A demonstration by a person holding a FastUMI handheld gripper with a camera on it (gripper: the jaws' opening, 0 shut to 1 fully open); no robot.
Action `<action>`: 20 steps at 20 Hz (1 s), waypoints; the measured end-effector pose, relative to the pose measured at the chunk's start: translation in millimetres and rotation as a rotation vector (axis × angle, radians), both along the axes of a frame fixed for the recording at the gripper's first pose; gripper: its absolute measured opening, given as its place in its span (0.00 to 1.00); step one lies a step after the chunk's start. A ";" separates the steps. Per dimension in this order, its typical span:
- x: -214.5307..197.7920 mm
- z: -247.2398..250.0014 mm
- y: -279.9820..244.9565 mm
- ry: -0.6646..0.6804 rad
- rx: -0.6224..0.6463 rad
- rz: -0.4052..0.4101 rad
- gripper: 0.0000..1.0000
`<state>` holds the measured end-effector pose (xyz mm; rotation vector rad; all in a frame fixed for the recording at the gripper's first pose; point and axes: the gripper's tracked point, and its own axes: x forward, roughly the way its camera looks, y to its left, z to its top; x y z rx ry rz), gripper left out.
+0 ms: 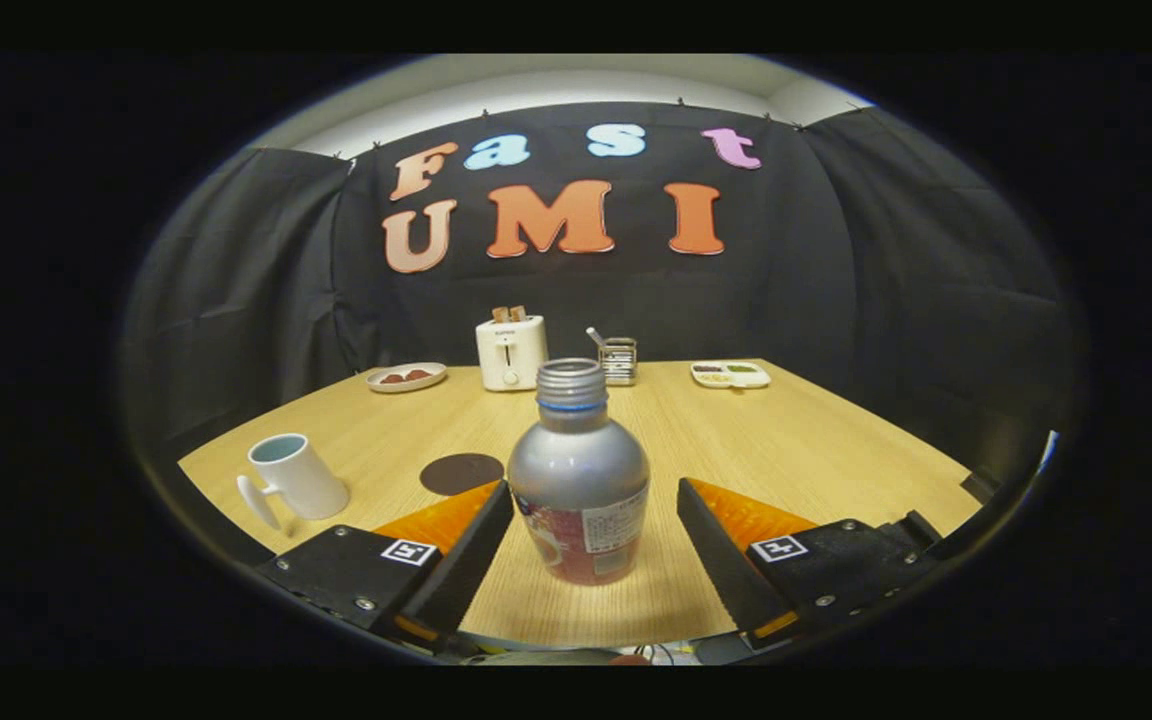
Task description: Take the bottle from table, then pour the juice into the cup, finally place the bottle on the coaster
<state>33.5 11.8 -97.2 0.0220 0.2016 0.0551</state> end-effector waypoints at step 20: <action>10.1 -25.1 21.3 0.119 0.009 -0.002 0.78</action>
